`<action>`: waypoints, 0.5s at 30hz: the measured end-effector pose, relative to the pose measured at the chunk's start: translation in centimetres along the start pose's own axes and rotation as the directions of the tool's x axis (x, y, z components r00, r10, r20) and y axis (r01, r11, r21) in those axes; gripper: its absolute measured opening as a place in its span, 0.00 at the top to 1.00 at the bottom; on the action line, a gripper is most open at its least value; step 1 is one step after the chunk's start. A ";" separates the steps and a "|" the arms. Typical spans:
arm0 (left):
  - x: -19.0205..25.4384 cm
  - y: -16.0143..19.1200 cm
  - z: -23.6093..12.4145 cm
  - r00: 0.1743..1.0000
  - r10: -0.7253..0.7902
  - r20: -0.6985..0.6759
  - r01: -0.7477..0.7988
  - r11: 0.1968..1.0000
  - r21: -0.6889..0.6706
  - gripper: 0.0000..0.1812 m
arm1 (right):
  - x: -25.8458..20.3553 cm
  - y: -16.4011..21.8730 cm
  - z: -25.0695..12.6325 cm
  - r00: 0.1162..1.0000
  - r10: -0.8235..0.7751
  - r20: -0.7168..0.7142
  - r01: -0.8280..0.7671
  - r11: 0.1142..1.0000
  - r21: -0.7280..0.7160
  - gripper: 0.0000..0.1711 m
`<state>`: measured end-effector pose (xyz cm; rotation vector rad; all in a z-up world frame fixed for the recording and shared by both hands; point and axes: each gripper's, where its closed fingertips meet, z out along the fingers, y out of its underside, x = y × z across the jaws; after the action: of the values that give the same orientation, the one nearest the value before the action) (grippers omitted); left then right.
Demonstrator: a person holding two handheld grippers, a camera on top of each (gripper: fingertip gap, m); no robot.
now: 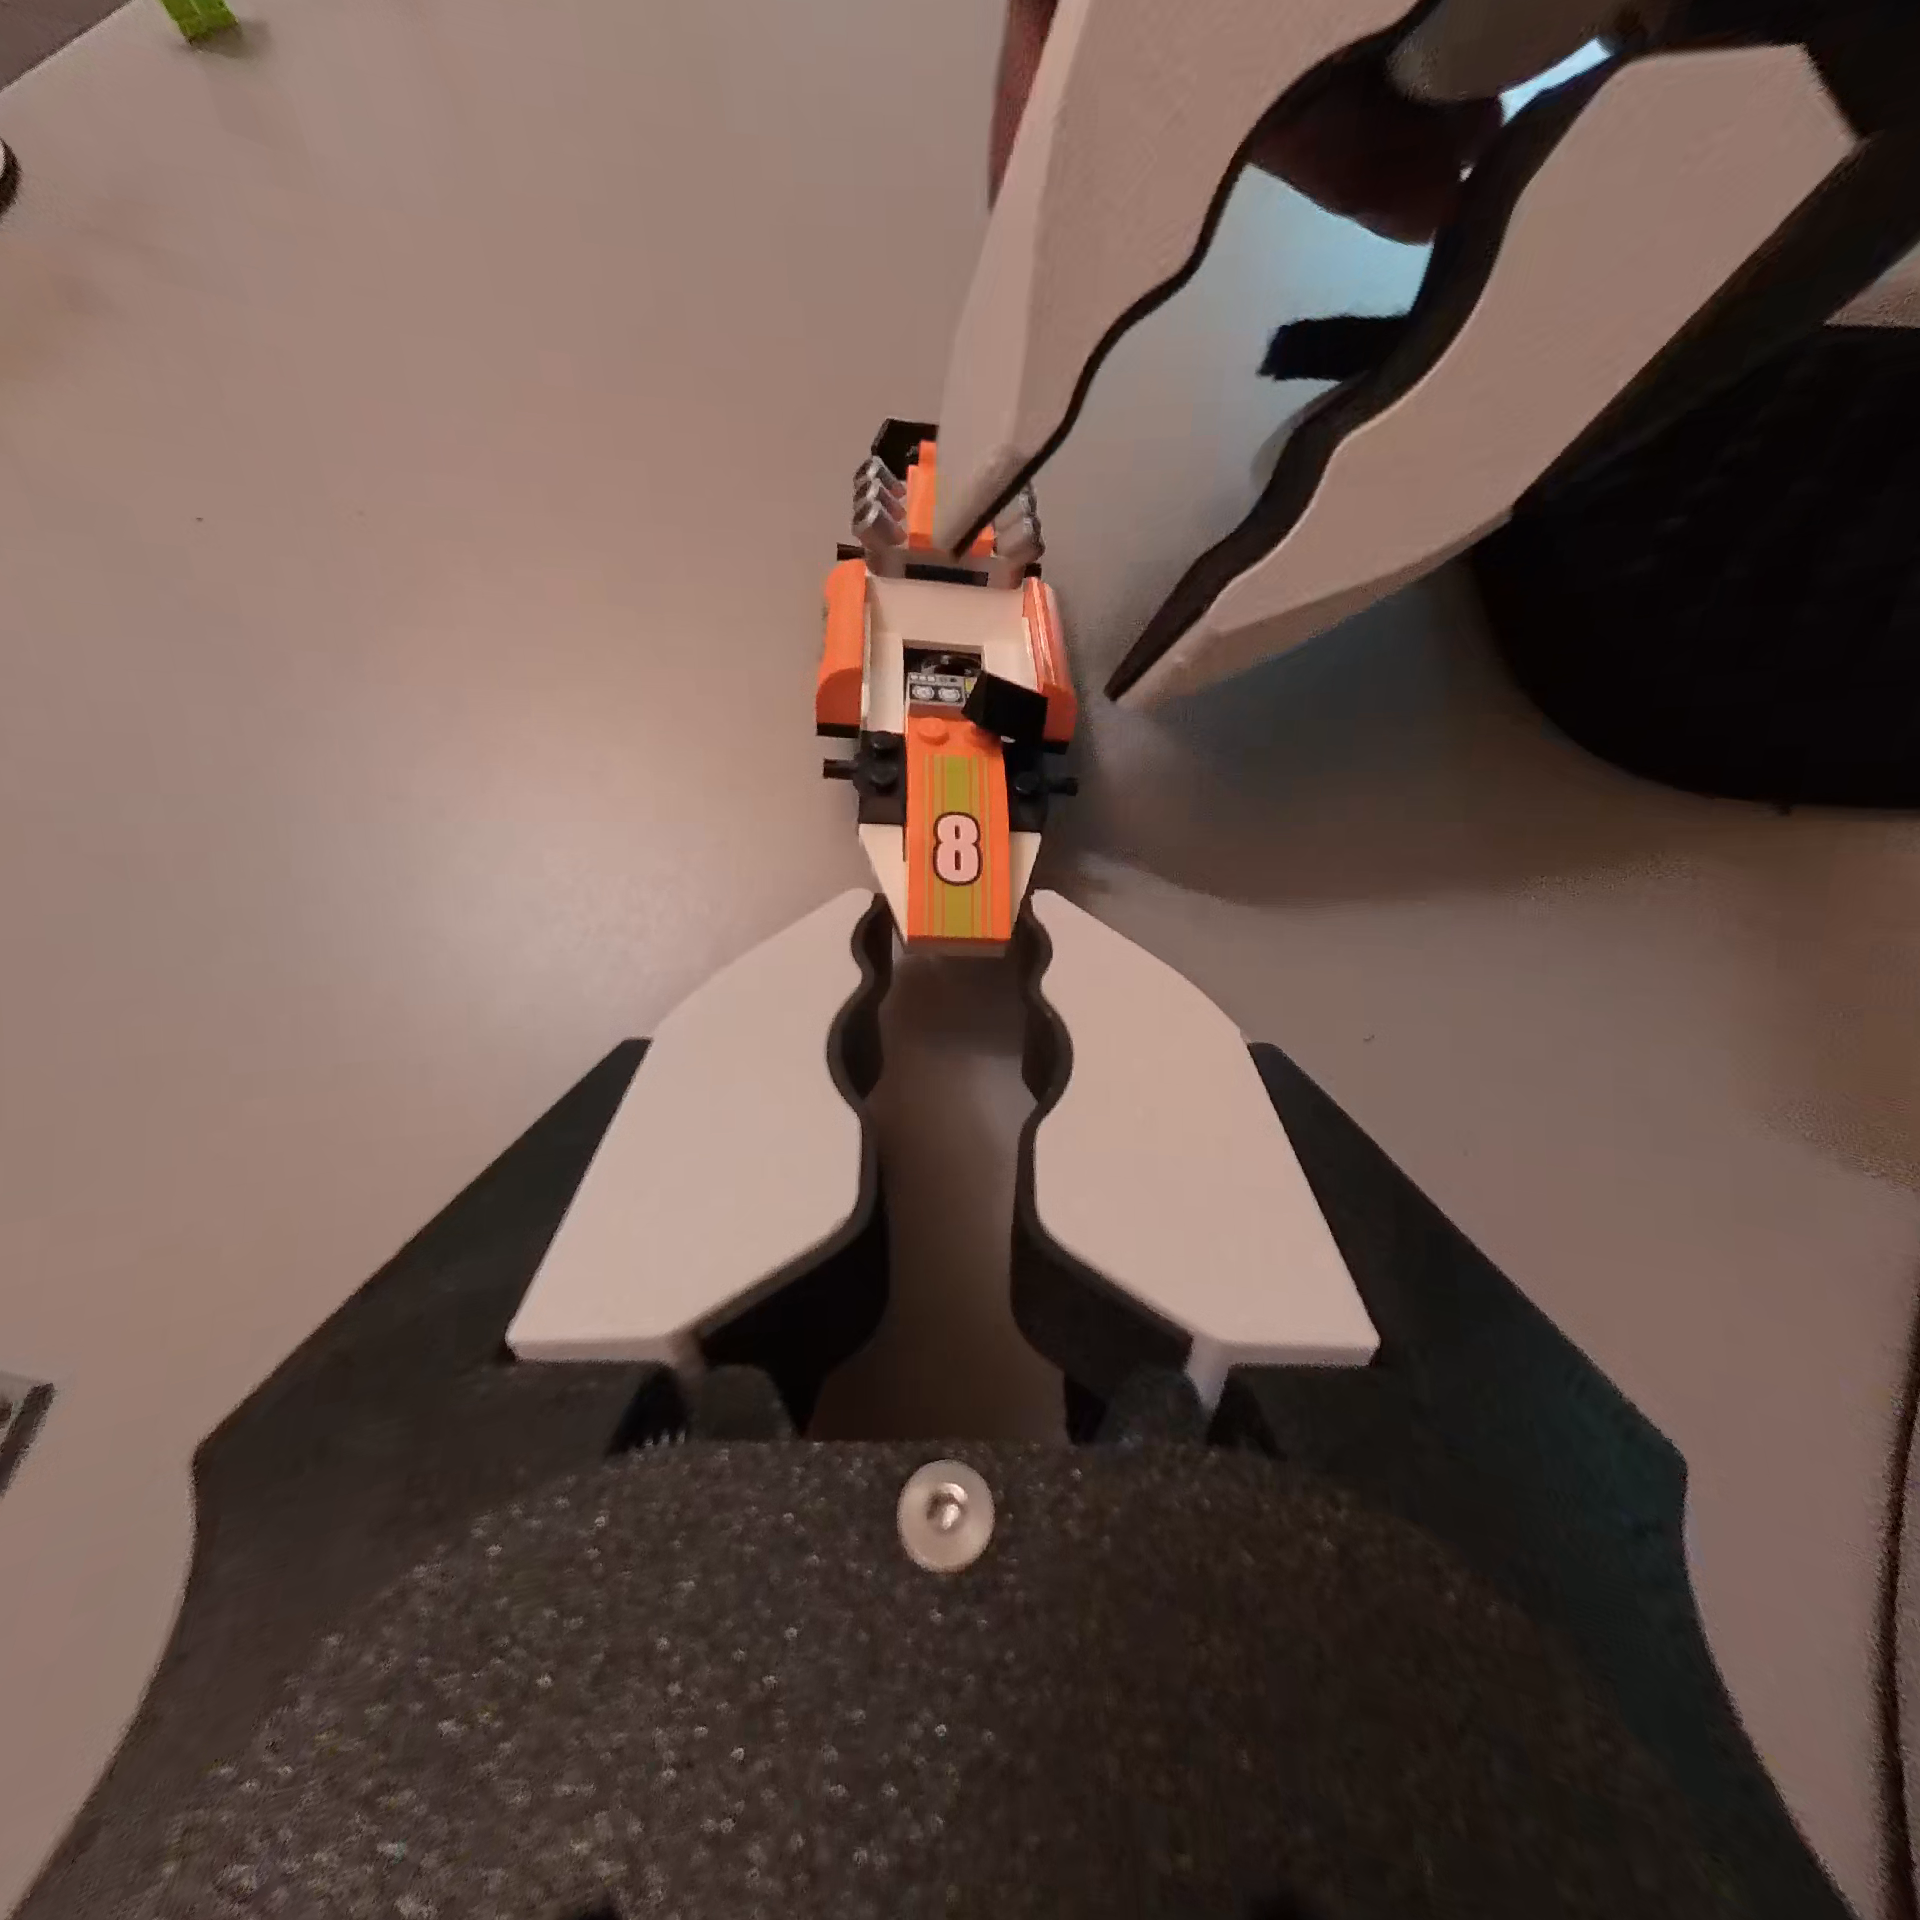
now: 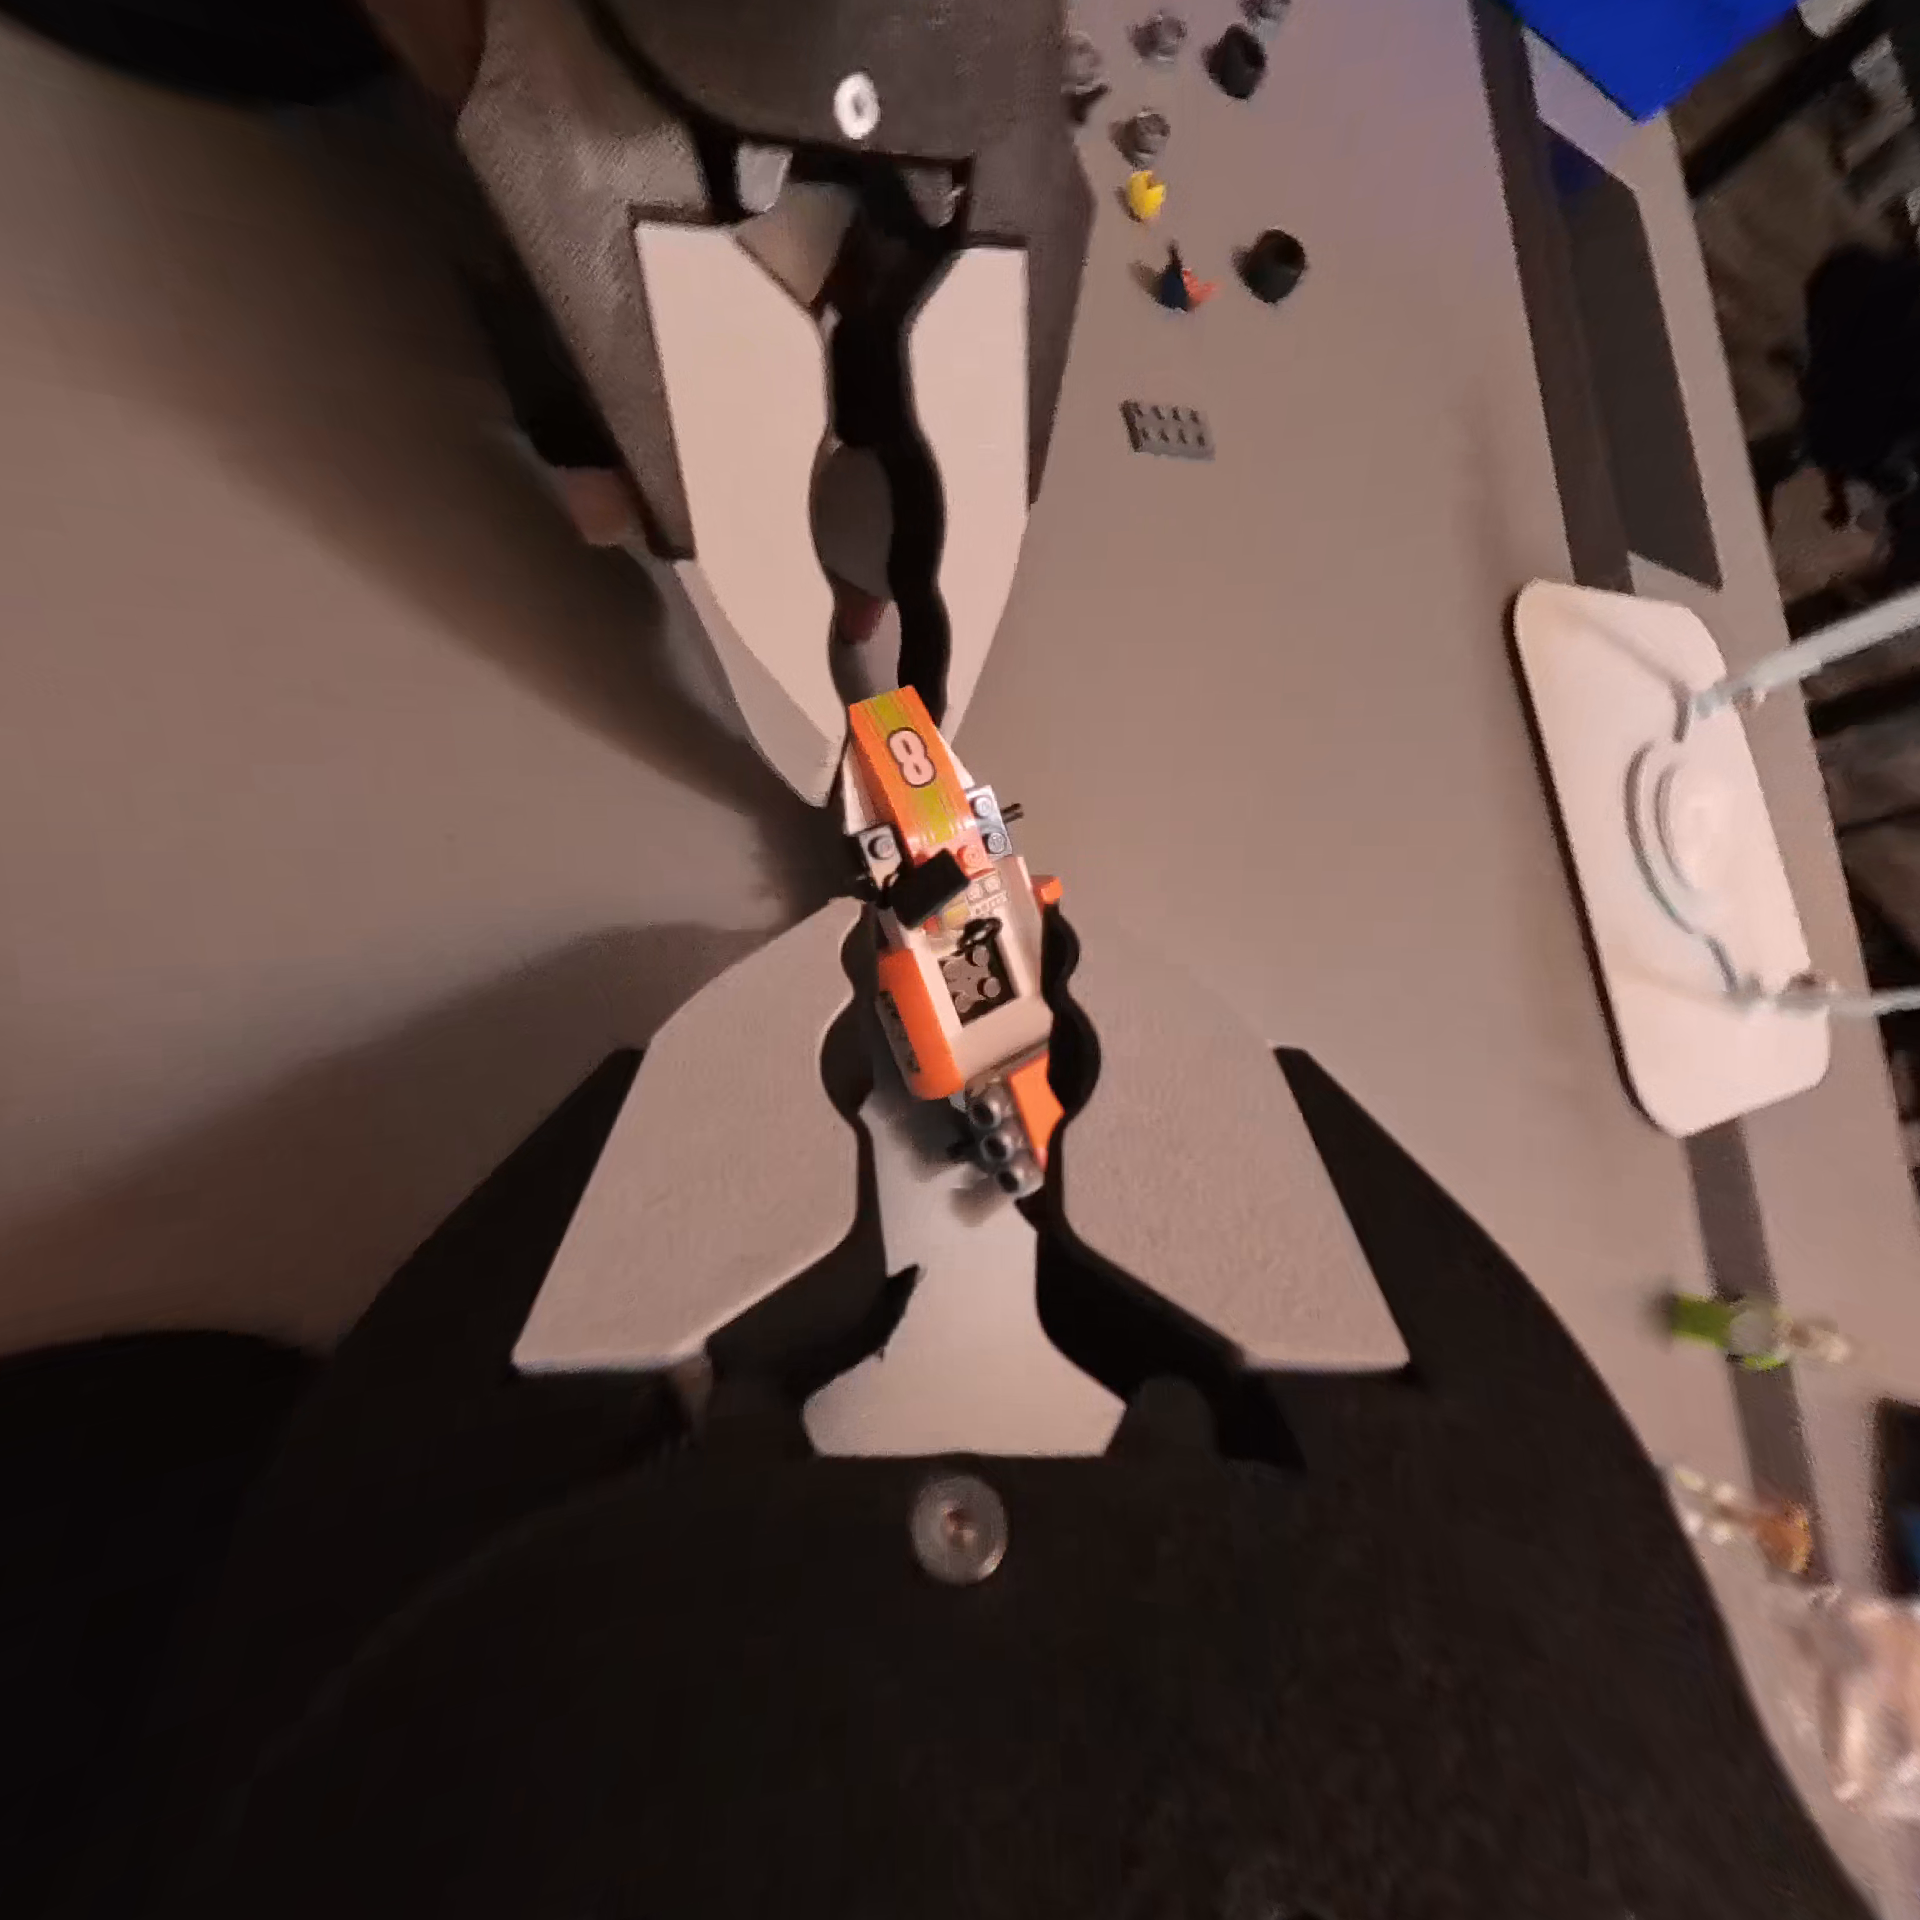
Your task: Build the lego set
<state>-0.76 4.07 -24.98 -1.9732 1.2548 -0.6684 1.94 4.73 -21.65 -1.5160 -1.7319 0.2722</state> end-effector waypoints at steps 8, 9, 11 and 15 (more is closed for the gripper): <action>0.0 0.2 0.0 1.000 0.013 -0.012 -0.014 1.000 -0.020 0.88 | -0.6 0.4 1.2 0.959 -0.252 0.128 0.260 0.964 -0.047 0.83; 0.1 0.1 0.0 1.000 0.012 -0.013 -0.013 1.000 -0.019 0.88 | -0.7 0.4 1.3 0.955 -0.262 0.142 0.271 0.961 -0.051 0.84; 0.1 0.2 0.0 1.000 0.012 -0.015 -0.012 1.000 -0.019 0.88 | -0.8 0.5 1.5 0.949 -0.277 0.153 0.289 0.956 -0.059 0.86; 0.0 0.2 -0.1 1.000 0.015 -0.017 -0.015 1.000 -0.023 0.88 | -0.9 0.4 1.7 0.952 -0.258 0.167 0.271 0.960 -0.064 0.90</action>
<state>-0.92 3.94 -25.09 -1.9784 1.2916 -0.6677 1.05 4.61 -23.36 -1.3304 -2.0724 0.1840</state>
